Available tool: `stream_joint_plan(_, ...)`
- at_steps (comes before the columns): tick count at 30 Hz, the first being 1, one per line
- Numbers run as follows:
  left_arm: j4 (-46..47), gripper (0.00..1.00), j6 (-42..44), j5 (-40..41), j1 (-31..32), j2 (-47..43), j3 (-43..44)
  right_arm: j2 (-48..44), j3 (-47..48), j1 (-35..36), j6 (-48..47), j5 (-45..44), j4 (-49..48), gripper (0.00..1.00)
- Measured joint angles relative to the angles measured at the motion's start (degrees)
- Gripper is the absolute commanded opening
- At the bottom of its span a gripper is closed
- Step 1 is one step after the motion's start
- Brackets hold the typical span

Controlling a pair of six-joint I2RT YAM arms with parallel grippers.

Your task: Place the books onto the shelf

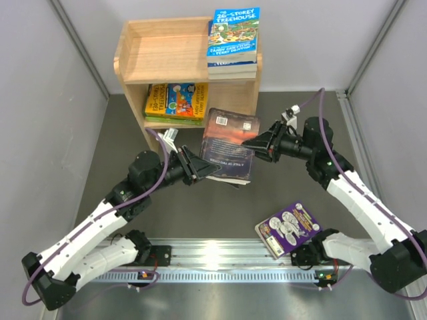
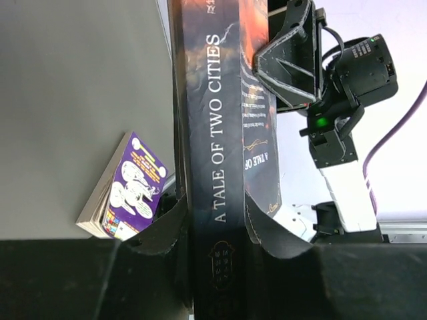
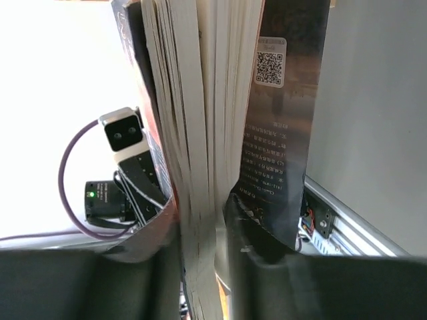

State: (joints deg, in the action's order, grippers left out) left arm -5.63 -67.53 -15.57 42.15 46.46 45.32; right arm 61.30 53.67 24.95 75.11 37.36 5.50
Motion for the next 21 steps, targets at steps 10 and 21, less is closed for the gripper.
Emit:
stream_joint_plan(10,-6.6,0.00,5.6,-2.7,0.1,3.3,11.0,-3.0,-0.1,0.0,0.9,0.9,-3.7,0.69)
stream_joint_plan(21,-19.8,0.00,13.0,-3.3,0.4,6.9,24.5,-5.6,-1.9,0.3,1.2,4.8,-7.4,0.83)
